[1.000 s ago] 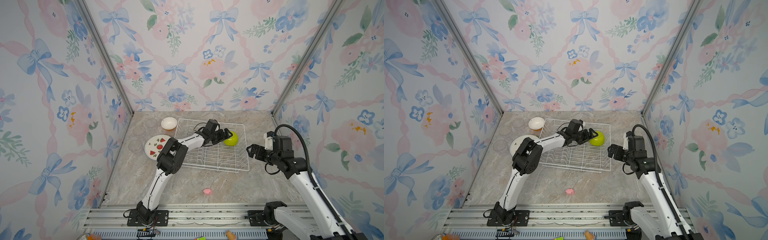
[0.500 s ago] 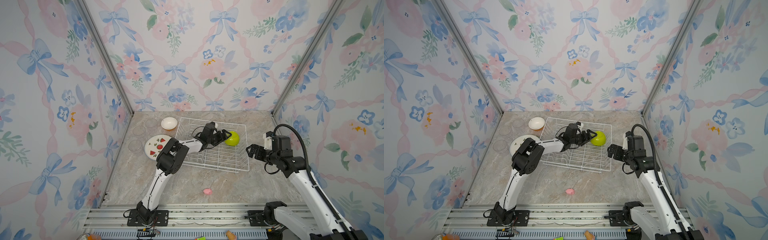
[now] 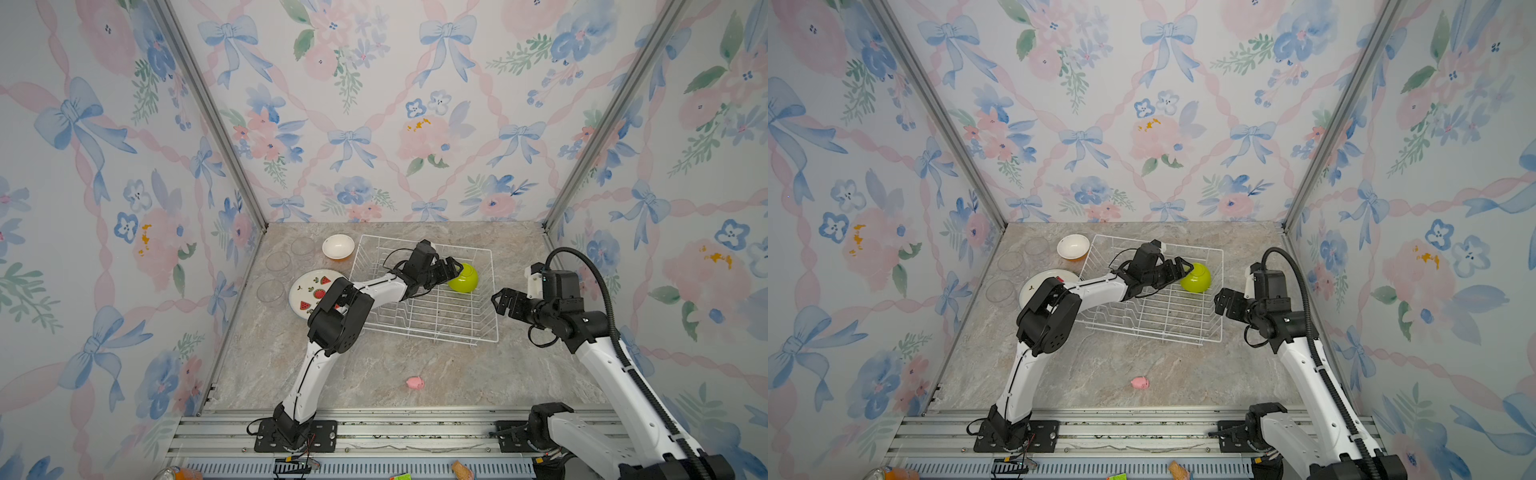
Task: Unload the mixed dishes from the dish rack
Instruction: 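Lower the open left gripper around the rim of the lime-green bowl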
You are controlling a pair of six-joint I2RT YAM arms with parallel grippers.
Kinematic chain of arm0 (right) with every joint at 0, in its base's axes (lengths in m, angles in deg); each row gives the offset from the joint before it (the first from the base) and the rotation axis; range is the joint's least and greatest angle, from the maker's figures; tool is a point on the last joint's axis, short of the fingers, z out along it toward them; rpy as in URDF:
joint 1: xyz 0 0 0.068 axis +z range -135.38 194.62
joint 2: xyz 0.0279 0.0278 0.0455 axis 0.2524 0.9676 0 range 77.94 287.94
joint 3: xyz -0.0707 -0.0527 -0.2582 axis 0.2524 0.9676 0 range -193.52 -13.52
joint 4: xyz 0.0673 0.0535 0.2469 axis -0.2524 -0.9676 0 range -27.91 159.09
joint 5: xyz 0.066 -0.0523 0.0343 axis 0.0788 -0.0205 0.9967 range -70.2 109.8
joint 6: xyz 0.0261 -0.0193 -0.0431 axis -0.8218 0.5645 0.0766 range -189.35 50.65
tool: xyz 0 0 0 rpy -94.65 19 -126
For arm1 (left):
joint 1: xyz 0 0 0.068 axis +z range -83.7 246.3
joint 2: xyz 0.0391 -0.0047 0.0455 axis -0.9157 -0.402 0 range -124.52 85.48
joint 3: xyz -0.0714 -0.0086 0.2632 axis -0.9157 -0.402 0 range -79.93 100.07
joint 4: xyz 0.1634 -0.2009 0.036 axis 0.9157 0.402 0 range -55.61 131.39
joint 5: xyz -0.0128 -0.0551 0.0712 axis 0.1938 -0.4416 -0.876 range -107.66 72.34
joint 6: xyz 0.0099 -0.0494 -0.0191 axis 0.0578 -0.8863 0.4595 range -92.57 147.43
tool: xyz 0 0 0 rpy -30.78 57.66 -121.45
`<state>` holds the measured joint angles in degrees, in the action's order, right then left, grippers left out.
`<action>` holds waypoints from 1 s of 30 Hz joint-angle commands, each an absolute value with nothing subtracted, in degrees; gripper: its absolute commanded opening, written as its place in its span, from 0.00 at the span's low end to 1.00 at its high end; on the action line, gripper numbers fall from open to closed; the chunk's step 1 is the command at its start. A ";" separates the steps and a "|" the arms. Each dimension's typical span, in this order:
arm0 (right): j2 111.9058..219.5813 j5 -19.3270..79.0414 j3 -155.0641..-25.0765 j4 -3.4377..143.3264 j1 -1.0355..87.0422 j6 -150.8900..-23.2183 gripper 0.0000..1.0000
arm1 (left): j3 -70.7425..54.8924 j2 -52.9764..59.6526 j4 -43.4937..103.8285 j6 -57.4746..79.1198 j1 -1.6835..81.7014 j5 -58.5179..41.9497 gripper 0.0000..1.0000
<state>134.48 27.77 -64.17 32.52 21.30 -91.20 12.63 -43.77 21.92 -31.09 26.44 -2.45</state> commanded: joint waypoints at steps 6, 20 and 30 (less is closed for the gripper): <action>134.96 28.12 -65.39 31.21 20.60 -90.06 0.97 | 17.43 -46.16 27.47 -28.51 26.29 -3.58 0.93; 135.63 27.84 -65.13 30.69 19.21 -88.96 0.97 | 20.09 -49.19 31.15 -27.41 25.83 -2.90 0.93; 136.04 27.87 -65.10 30.47 17.40 -88.51 0.97 | 23.28 -53.30 32.10 -29.58 25.25 -0.19 0.94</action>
